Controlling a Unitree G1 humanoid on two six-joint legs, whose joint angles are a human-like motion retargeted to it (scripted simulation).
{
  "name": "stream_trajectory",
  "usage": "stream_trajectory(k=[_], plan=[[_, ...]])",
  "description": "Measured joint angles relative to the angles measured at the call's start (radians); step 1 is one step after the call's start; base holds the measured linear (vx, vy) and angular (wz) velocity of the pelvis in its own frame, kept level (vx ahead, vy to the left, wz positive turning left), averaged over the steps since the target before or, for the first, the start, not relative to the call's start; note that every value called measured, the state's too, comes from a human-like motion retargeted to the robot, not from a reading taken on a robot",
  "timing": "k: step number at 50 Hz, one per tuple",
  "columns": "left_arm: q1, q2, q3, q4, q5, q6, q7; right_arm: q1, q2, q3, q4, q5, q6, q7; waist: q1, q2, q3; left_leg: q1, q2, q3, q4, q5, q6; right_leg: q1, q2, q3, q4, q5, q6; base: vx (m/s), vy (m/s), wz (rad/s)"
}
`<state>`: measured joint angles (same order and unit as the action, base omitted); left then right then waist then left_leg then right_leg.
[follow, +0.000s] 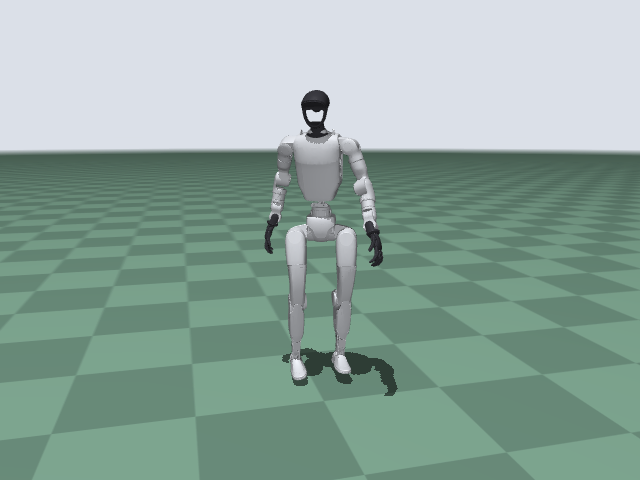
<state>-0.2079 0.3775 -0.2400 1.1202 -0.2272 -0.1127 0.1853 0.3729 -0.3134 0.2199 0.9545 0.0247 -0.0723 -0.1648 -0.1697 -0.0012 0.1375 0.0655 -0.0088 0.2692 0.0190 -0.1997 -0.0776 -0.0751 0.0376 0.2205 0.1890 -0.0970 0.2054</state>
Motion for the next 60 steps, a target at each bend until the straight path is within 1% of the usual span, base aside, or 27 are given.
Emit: stream_trajectory(k=[5, 8, 14, 16, 19, 22, 25, 27, 29, 30, 33, 35, 37, 38, 40, 42, 43, 45, 47, 48, 50, 52, 53, 55, 57, 58, 60], plan=[[0.018, 0.016, -0.013, -0.02, -0.008, -0.021, 0.0, -0.005, 0.014, 0.001, 0.025, -0.002, -0.003, 0.003, -0.021, -0.031, 0.056, -0.027, 0.001, 0.007, -0.011, 0.008, -0.007, -0.042, 0.005, 0.009, 0.012, 0.009, 0.005, -0.03, 0.02, -0.04], [0.056, 0.027, -0.021, -0.061, 0.001, -0.028, -0.003, 0.023, -0.008, 0.025, -0.055, -0.003, -0.012, -0.003, -0.037, -0.045, 0.096, -0.059, 0.0, 0.003, -0.014, 0.016, -0.012, -0.08, 0.006, 0.009, 0.025, 0.011, 0.005, -0.09, 0.04, 0.03], [0.085, 0.056, -0.04, -0.125, -0.022, -0.035, -0.012, -0.012, 0.055, 0.009, -0.064, 0.125, -0.017, -0.017, -0.009, -0.078, 0.189, -0.162, -0.013, -0.005, -0.051, 0.051, -0.027, -0.233, 0.005, 0.009, 0.093, 0.015, 0.013, -0.13, 0.07, 0.03], [0.079, 0.062, -0.037, -0.155, 0.001, -0.029, -0.022, -0.036, 0.079, 0.01, -0.052, 0.169, 0.014, -0.029, 0.013, -0.075, 0.224, -0.206, -0.027, -0.016, -0.074, 0.071, -0.035, -0.293, -0.006, 0.004, 0.109, 0.019, 0.027, -0.13, 0.1, 0.27], [0.075, 0.056, -0.029, -0.233, -0.002, -0.03, -0.005, -0.073, 0.092, 0.026, -0.052, 0.187, 0.049, -0.063, 0.043, -0.044, 0.293, -0.278, -0.05, -0.058, -0.094, 0.1, -0.043, -0.366, -0.034, -0.023, 0.117, 0.022, 0.034, -0.11, 0.12, 0.71], [0.098, 0.032, -0.032, -0.37, -0.076, -0.052, 0.052, -0.123, 0.072, 0.055, -0.057, 0.183, 0.053, -0.116, 0.076, 0.022, 0.357, -0.367, -0.075, -0.113, -0.096, 0.128, -0.04, -0.447, -0.066, -0.066, 0.14, 0.016, 0.026, -0.08, 0.11, 1.02], [0.168, 0.005, -0.045, -0.533, -0.166, -0.099, 0.105, -0.184, 0.023, 0.093, -0.054, 0.196, 0.055, -0.177, 0.134, 0.098, 0.375, -0.479, -0.099, -0.157, -0.089, 0.149, -0.032, -0.557, -0.097, -0.101, 0.178, 0.001, 0.024, -0.04, 0.08, 0.93], [0.233, -0.013, -0.053, -0.615, -0.201, -0.121, 0.11, -0.252, -0.018, 0.099, -0.022, 0.223, 0.062, -0.212, 0.178, 0.146, 0.379, -0.561, -0.117, -0.18, -0.043, 0.136, -0.025, -0.625, -0.122, -0.127, 0.221, -0.025, 0.026, 0.06, 0.04, 1.09], [0.322, -0.034, -0.061, -0.661, -0.16, -0.127, 0.083, -0.325, -0.06, 0.065, 0.038, 0.253, 0.06, -0.249, 0.21, 0.199, 0.382, -0.666, -0.132, -0.195, 0.133, 0.043, -0.013, -0.676, -0.155, -0.173, 0.315, -0.077, 0.03, 0.16, 0.0, 1.31], [0.348, -0.044, -0.067, -0.666, -0.15, -0.123, 0.081, -0.376, -0.089, 0.055, 0.07, 0.281, 0.06, -0.278, 0.235, 0.223, 0.382, -0.705, -0.14, -0.208, 0.175, 0.024, 0.001, -0.701, -0.166, -0.186, 0.339, -0.091, 0.03, 0.17, -0.02, 1.1], [0.393, -0.062, -0.059, -0.602, -0.121, -0.095, 0.109, -0.621, -0.142, -0.003, 0.224, 0.344, 0.078, -0.413, 0.283, 0.249, 0.382, -0.813, -0.16, -0.236, 0.358, -0.067, 0.067, -0.752, -0.192, -0.217, 0.435, -0.153, 0.021, 0.23, -0.07, 0.9], [0.423, -0.076, -0.035, -0.546, -0.105, -0.057, 0.126, -0.767, -0.151, -0.023, 0.25, 0.359, 0.087, -0.518, 0.302, 0.242, 0.372, -0.896, -0.161, -0.242, 0.567, -0.176, 0.119, -0.783, -0.196, -0.238, 0.558, -0.235, -0.005, 0.37, -0.14, 0.53], [0.441, -0.091, -0.002, -0.508, -0.104, -0.026, 0.133, -0.868, -0.125, -0.003, 0.165, 0.342, 0.085, -0.606, 0.32, 0.217, 0.357, -0.937, -0.142, -0.235, 0.759, -0.276, 0.158, -0.789, -0.189, -0.264, 0.685, -0.305, -0.026, 0.5, -0.17, 0.13], [0.445, -0.094, 0.01, -0.501, -0.102, -0.015, 0.141, -0.88, -0.11, 0.023, 0.076, 0.332, 0.069, -0.612, 0.33, 0.2, 0.347, -0.942, -0.136, -0.233, 0.846, -0.326, 0.177, -0.796, -0.19, -0.275, 0.78, -0.338, -0.044, 0.6, -0.18, 0.1], [0.415, -0.097, 0.03, -0.483, -0.074, 0.006, 0.149, -0.88, -0.079, 0.086, -0.144, 0.303, 0.038, -0.582, 0.351, 0.156, 0.326, -0.922, -0.118, -0.223, 0.979, -0.402, 0.214, -0.808, -0.193, -0.287, 0.962, -0.346, -0.082, 0.67, -0.17, 0.03], [0.321, -0.1, 0.041, -0.451, -0.038, 0.033, 0.184, -0.868, -0.037, 0.147, -0.358, 0.279, 0.017, -0.533, 0.353, 0.1, 0.297, -0.853, -0.102, -0.215, 1.046, -0.458, 0.248, -0.865, -0.184, -0.263, 1.192, -0.197, -0.109, 0.77, -0.17, 0.04], [0.248, -0.104, 0.045, -0.426, -0.02, 0.052, 0.217, -0.856, -0.014, 0.176, -0.468, 0.282, 0.011, -0.516, 0.346, 0.072, 0.277, -0.807, -0.091, -0.215, 1.058, -0.481, 0.259, -0.91, -0.162, -0.242, 1.303, -0.088, -0.113, 0.82, -0.19, 0.03], [0.054, -0.103, 0.032, -0.382, -0.01, 0.109, 0.289, -0.845, -0.02, 0.24, -0.67, 0.245, 0.072, -0.341, 0.326, -0.001, 0.186, -0.72, -0.092, -0.232, 0.978, -0.509, 0.291, -1.069, -0.05, -0.162, 1.481, 0.067, -0.133, 0.86, -0.22, 0.05], [-0.146, -0.087, -0.018, -0.417, 0.008, 0.119, 0.374, -0.749, -0.042, 0.246, -0.972, 0.425, -0.006, -0.363, 0.27, -0.008, 0.122, -0.572, -0.03, -0.284, 0.875, -0.518, 0.238, -1.172, 0.038, -0.2, 1.616, 0.062, -0.134, 1.07, -0.27, 0.54], [-0.242, -0.074, -0.063, -0.465, 0.023, 0.113, 0.388, -0.702, -0.111, 0.229, -1.122, 0.45, -0.02, -0.296, 0.239, 0.0, 0.092, -0.494, 0.004, -0.317, 0.797, -0.5, 0.204, -1.223, 0.045, -0.242, 1.664, 0.025, -0.147, 1.19, -0.26, 0.78], [-0.428, -0.038, -0.172, -0.614, 0.082, 0.074, 0.387, -0.597, -0.324, 0.114, -1.391, 0.463, -0.05, -0.147, 0.196, 0.034, 0.037, -0.345, 0.082, -0.376, 0.594, -0.383, 0.126, -1.32, 0.0, -0.343, 1.715, -0.042, -0.18, 1.26, -0.25, 0.68], [-0.582, 0.008, -0.239, -0.78, 0.146, 0.024, 0.362, -0.502, -0.532, -0.061, -1.491, 0.445, -0.077, -0.044, 0.191, 0.071, 0.013, -0.19, 0.166, -0.39, 0.336, -0.092, 0.056, -1.367, -0.076, -0.442, 1.69, -0.071, -0.205, 1.36, -0.29, 0.19], [-0.617, 0.025, -0.239, -0.85, 0.166, 0.003, 0.346, -0.448, -0.605, -0.14, -1.482, 0.447, -0.081, -0.01, 0.197, 0.091, 0.0, -0.111, 0.209, -0.381, 0.205, 0.097, 0.02, -1.366, -0.112, -0.49, 1.652, -0.077, -0.213, 1.44, -0.33, 0.04], [-0.601, 0.061, -0.194, -0.935, 0.144, -0.027, 0.344, -0.373, -0.673, -0.24, -1.383, 0.442, -0.051, 0.048, 0.206, 0.119, -0.006, 0.01, 0.271, -0.352, 0.063, 0.383, -0.031, -1.311, -0.169, -0.564, 1.533, -0.084, -0.207, 1.49, -0.37, 0.39], [-0.487, 0.111, -0.134, -0.922, 0.072, -0.025, 0.336, -0.323, -0.659, -0.274, -1.241, 0.379, 0.0, 0.049, 0.183, 0.111, 0.048, 0.051, 0.253, -0.362, 0.254, 0.376, -0.01, -1.166, -0.241, -0.574, 1.393, -0.098, -0.153, 1.47, -0.4, 0.88], [-0.436, 0.151, -0.105, -0.885, 0.058, -0.008, 0.333, -0.316, -0.654, -0.28, -1.17, 0.336, 0.037, 0.044, 0.203, 0.107, 0.07, -0.008, 0.231, -0.36, 0.489, 0.296, 0.037, -1.113, -0.227, -0.561, 1.274, -0.093, -0.143, 1.33, -0.42, 0.36], [-0.316, 0.244, -0.069, -0.816, 0.066, 0.012, 0.255, -0.267, -0.649, -0.301, -1.059, 0.251, 0.075, 0.008, 0.213, 0.111, 0.097, -0.149, 0.184, -0.389, 0.966, 0.141, 0.061, -1.015, -0.249, -0.552, 1.048, -0.079, -0.109, 1.26, -0.39, 0.44]])
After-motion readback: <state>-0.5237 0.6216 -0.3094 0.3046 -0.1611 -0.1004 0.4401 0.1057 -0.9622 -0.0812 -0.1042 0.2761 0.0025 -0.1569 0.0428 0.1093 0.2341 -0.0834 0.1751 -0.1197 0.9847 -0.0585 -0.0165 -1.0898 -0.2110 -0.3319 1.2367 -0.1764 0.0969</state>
